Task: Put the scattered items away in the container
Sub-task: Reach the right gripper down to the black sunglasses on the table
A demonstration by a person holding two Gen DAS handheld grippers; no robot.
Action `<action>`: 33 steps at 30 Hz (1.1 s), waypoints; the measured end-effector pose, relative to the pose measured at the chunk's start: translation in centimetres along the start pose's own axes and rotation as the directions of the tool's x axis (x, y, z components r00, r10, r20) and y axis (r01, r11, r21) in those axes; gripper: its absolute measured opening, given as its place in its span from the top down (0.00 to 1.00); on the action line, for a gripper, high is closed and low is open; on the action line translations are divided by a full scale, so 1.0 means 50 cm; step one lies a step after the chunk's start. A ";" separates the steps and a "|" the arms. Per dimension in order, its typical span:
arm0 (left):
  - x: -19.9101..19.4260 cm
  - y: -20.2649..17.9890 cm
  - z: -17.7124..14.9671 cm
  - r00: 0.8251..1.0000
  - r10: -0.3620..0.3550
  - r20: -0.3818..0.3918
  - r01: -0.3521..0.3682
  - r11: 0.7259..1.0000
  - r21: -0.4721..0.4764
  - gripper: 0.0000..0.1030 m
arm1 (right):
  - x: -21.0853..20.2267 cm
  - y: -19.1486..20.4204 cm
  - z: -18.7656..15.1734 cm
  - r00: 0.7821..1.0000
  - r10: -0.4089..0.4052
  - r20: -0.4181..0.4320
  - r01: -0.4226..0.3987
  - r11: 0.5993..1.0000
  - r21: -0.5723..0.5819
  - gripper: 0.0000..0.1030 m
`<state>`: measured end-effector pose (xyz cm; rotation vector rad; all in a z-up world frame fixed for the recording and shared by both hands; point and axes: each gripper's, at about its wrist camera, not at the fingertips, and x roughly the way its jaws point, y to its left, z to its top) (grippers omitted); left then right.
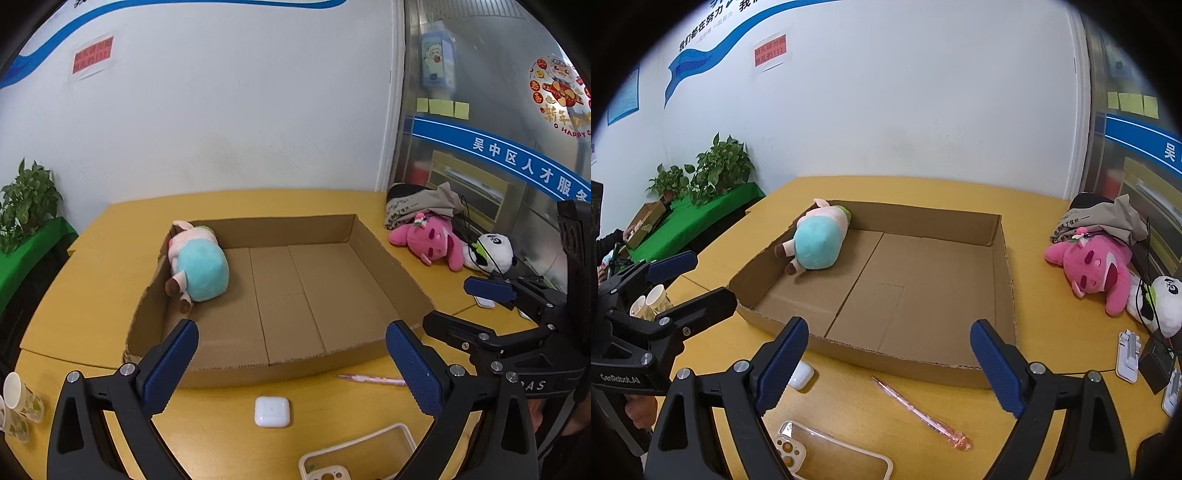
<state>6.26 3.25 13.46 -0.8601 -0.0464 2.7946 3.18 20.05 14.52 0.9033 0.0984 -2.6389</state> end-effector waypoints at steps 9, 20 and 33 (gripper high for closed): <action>0.006 0.025 -0.095 0.987 -0.081 -0.138 0.077 0.996 -0.039 0.00 | 0.003 0.007 -0.074 0.996 0.053 -0.074 -0.052 0.998 0.023 0.12; -0.037 -0.040 -0.289 0.826 -0.387 -0.411 0.363 0.921 -0.137 0.00 | -0.006 -0.017 -0.244 0.941 0.197 -0.275 -0.173 0.979 0.107 0.12; 0.005 -0.157 -0.398 0.635 -0.455 -0.624 0.493 0.861 -0.126 0.17 | 0.025 -0.001 -0.393 0.843 0.406 -0.354 -0.265 0.885 0.384 0.23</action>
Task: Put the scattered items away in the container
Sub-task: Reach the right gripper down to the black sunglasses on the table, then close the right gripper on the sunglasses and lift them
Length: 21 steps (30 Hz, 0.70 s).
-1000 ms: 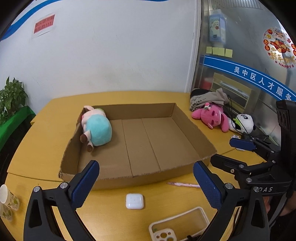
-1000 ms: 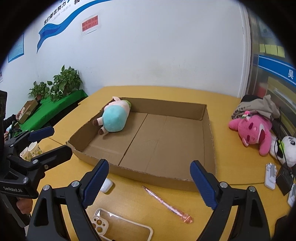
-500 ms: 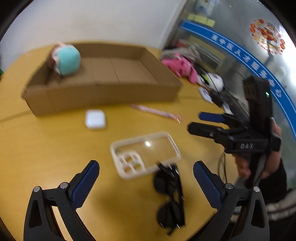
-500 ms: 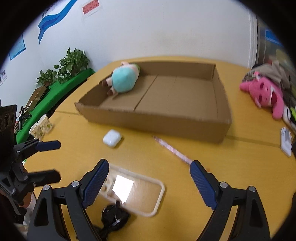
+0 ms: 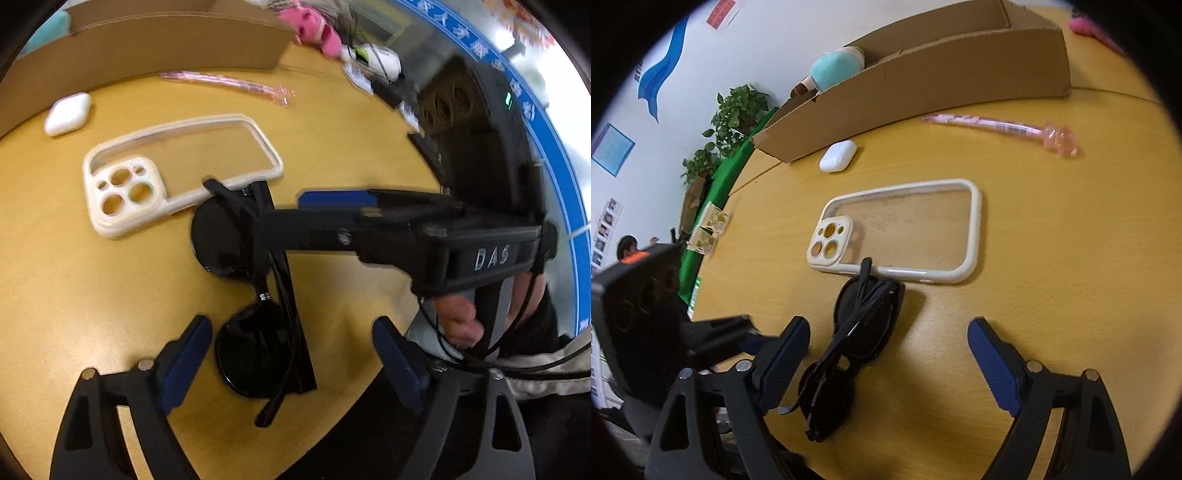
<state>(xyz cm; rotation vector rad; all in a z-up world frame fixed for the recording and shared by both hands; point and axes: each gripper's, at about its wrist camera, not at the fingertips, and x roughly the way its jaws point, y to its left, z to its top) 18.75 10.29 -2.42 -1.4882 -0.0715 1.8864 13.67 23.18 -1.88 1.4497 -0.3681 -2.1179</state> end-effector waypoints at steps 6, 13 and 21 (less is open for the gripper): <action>-0.006 -0.026 -0.009 0.999 0.031 -0.019 -0.030 0.999 0.034 0.56 | 0.026 0.020 -0.004 0.998 0.045 -0.036 -0.046 0.999 -0.023 0.69; -0.027 -0.042 -0.028 1.000 0.025 0.009 -0.025 0.999 0.032 0.57 | 0.037 0.053 -0.006 0.999 0.028 -0.039 -0.031 0.997 -0.077 0.73; -0.094 -0.035 -0.022 0.994 -0.020 0.109 0.017 1.000 0.021 0.55 | 0.000 0.064 0.008 0.997 0.061 0.051 -0.056 0.994 -0.093 0.73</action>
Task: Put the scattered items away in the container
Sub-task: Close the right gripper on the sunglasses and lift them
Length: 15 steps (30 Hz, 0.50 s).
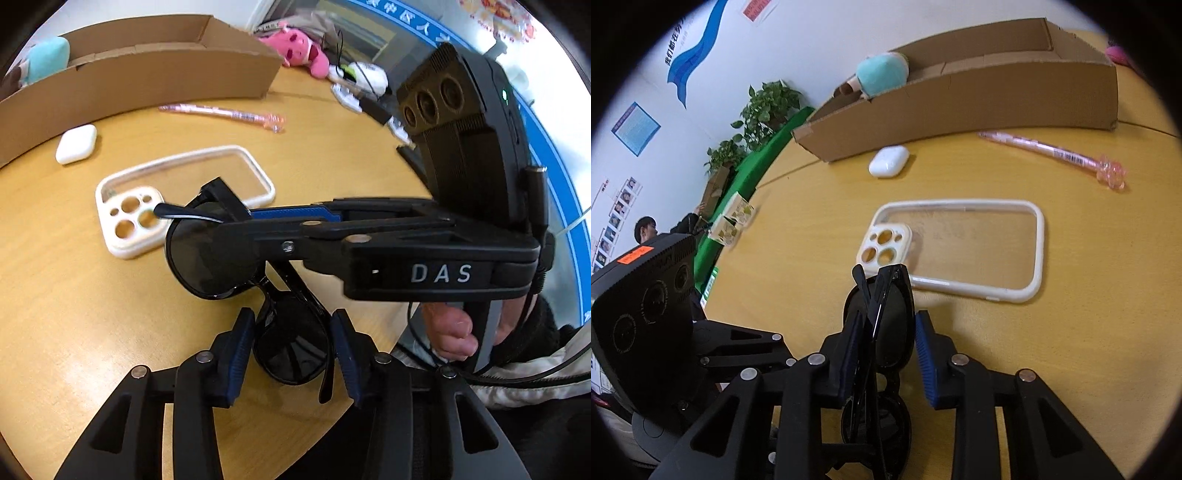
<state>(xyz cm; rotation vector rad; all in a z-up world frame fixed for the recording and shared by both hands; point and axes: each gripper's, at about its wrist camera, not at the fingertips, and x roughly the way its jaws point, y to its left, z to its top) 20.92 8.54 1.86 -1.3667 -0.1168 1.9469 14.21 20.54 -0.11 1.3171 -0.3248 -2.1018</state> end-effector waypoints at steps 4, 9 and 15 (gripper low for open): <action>-0.016 0.046 -0.017 0.997 -0.063 0.050 0.066 0.996 -0.062 0.41 | -0.018 -0.003 0.010 0.999 0.019 0.047 -0.020 1.000 0.005 0.76; -0.021 0.065 -0.024 0.981 -0.163 0.102 0.174 0.980 -0.100 0.26 | -0.032 -0.011 0.022 0.993 0.069 0.095 -0.072 0.997 0.029 0.76; -0.010 0.069 -0.012 0.984 -0.165 0.068 0.172 0.979 -0.108 0.67 | -0.057 -0.012 0.040 0.976 0.147 0.163 -0.157 0.987 0.046 0.79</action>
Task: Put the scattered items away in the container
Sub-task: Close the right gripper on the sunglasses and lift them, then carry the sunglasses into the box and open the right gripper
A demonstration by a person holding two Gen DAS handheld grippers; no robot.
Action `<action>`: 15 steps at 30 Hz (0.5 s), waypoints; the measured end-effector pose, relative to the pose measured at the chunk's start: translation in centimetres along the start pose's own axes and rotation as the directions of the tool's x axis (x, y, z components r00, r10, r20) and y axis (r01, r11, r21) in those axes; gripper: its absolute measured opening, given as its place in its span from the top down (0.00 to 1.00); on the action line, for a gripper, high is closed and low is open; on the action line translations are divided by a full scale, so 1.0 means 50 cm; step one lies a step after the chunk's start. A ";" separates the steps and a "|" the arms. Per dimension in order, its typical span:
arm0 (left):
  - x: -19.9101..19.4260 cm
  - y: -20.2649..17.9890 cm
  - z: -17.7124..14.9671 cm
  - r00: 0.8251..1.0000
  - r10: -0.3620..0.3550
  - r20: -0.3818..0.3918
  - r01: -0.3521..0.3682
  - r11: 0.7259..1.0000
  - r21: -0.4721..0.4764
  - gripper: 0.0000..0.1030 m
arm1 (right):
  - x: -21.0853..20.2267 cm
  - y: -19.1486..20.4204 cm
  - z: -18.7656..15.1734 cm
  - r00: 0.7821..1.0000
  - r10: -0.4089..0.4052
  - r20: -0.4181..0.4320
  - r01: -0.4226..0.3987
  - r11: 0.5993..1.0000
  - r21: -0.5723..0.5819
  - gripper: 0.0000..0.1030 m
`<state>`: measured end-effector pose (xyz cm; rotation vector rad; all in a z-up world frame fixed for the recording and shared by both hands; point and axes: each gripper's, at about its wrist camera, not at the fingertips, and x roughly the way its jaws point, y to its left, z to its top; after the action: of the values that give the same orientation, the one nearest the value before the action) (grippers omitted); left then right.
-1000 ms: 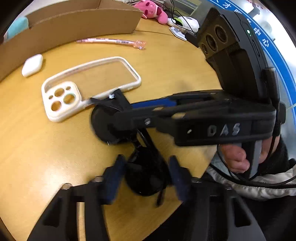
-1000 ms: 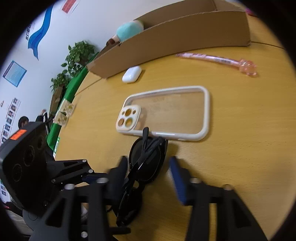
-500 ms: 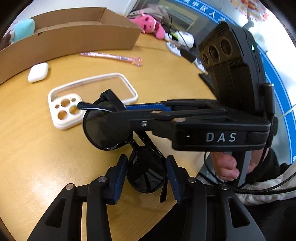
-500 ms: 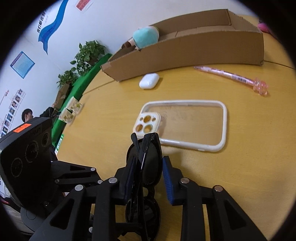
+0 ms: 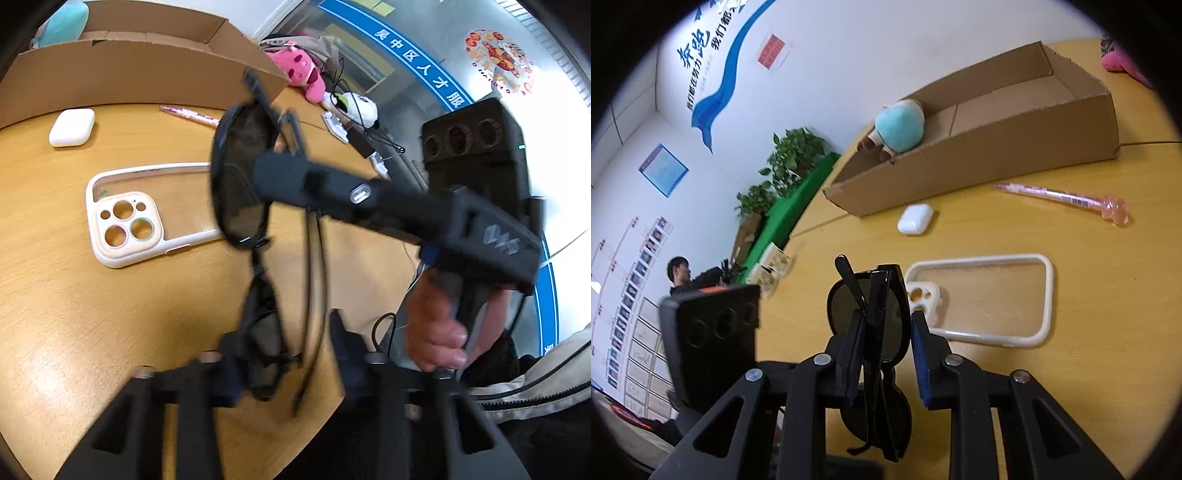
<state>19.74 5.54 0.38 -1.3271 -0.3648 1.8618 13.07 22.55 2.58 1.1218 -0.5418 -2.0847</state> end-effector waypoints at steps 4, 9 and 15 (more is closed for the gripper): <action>-0.008 0.004 0.021 1.000 -0.010 0.020 0.010 1.000 0.000 0.71 | -0.007 0.010 0.018 1.000 0.008 0.027 -0.008 1.000 -0.011 0.79; -0.032 0.004 0.062 0.999 0.000 0.044 -0.001 1.000 0.020 0.76 | -0.004 0.019 0.051 0.999 0.014 0.045 -0.013 1.000 -0.020 0.81; -0.065 0.001 0.144 0.996 0.001 0.090 -0.007 0.998 0.065 0.78 | -0.006 0.048 0.131 0.996 0.017 0.088 -0.011 0.997 -0.073 0.81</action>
<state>13.73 4.62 5.40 -1.2043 -0.3453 1.9252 8.61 21.39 7.80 0.9854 -0.5101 -2.1321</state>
